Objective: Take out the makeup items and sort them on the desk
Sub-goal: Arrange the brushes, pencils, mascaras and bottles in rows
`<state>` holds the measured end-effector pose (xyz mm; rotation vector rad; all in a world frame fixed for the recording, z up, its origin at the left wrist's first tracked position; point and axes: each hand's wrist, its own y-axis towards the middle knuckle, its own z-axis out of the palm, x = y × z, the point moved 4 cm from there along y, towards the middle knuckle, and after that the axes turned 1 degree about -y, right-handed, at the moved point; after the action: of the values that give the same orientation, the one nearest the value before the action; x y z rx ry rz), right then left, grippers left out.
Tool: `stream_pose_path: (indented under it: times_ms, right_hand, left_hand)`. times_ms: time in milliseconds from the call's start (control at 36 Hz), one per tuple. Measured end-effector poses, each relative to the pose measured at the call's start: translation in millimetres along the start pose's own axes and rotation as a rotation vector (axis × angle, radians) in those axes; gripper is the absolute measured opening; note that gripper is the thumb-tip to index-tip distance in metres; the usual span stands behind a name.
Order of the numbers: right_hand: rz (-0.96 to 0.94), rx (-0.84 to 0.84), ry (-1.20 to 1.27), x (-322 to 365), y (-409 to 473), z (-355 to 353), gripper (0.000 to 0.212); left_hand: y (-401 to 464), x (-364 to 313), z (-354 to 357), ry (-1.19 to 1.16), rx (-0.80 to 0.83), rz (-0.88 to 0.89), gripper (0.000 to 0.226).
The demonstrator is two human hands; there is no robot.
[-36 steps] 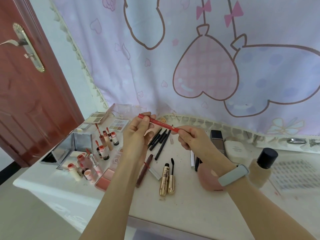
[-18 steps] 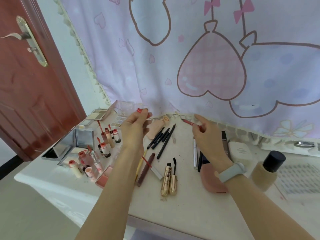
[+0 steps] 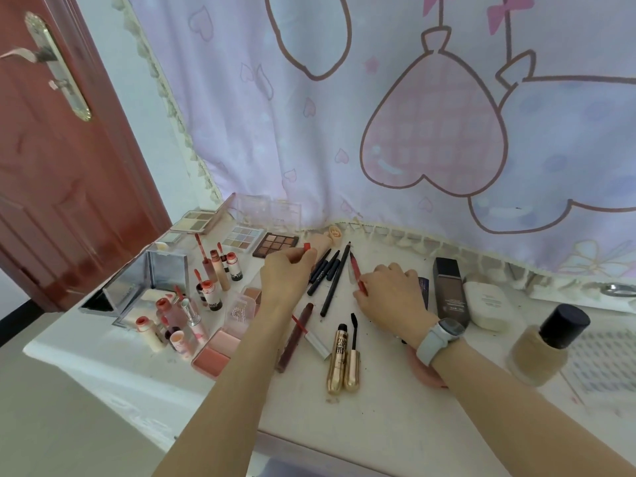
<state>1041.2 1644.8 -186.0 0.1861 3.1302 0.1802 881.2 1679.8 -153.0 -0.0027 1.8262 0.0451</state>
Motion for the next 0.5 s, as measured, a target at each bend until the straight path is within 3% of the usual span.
stream_pose_path:
  times_ms: [111,278,500]
  right_hand:
    - [-0.022,0.000,0.156,-2.6,0.4,-8.2,0.035]
    - [0.184,-0.171,0.554,-37.0,2.0,-19.9,0.035]
    - [0.280,-0.262,0.612,-63.5,-6.6,-26.1,0.034]
  left_hand:
    - [2.8,1.3,8.7,0.146,0.063,0.036,0.017]
    - [9.2,-5.4,38.3,0.381,0.173,0.094,0.005]
    - [12.8,-15.4,83.1,0.749,0.260,0.248,0.026]
